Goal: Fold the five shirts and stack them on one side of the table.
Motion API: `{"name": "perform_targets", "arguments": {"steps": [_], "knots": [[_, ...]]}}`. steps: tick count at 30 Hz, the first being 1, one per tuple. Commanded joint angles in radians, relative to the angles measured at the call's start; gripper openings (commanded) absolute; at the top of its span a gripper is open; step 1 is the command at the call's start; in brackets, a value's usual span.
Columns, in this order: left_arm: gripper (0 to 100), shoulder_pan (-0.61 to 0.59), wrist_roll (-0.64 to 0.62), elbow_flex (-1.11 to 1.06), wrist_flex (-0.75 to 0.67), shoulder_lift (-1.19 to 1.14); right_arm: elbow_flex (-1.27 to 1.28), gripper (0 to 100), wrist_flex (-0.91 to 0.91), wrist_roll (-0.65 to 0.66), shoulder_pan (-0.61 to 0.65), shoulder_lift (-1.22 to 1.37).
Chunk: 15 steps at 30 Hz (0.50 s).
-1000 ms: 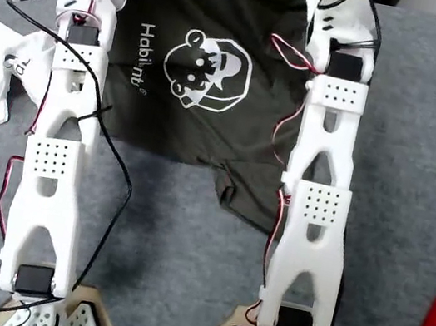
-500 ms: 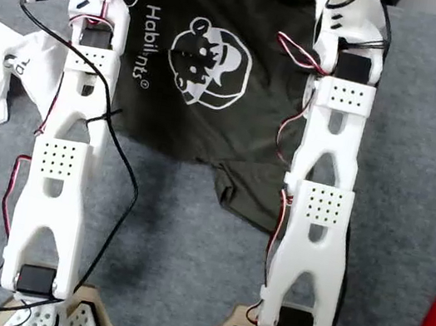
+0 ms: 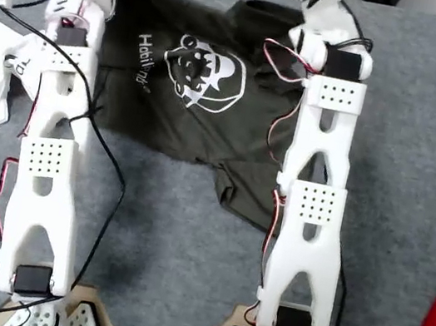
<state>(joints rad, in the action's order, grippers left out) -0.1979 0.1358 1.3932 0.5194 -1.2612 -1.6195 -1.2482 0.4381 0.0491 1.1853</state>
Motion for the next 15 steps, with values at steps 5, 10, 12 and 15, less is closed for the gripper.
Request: {"name": "perform_targets", "arguments": {"steps": [5, 10, 12, 15], "knots": [[2, 0.006, -0.071, 0.256, 0.649, 0.033, -0.050, 0.5, -0.221, 0.048, 0.005, -0.114], [2, 0.031, -0.066, 0.282, 0.991, 0.044, -0.048, 0.5, -0.364, 0.256, 0.008, -0.160], [2, 0.031, -0.055, 0.282, 1.069, 0.038, -0.048, 0.5, -0.437, 0.264, 0.012, -0.183], [2, 0.025, -0.026, 0.281, 1.168, 0.035, -0.045, 0.5, -0.537, 0.292, 0.008, -0.220]]}}
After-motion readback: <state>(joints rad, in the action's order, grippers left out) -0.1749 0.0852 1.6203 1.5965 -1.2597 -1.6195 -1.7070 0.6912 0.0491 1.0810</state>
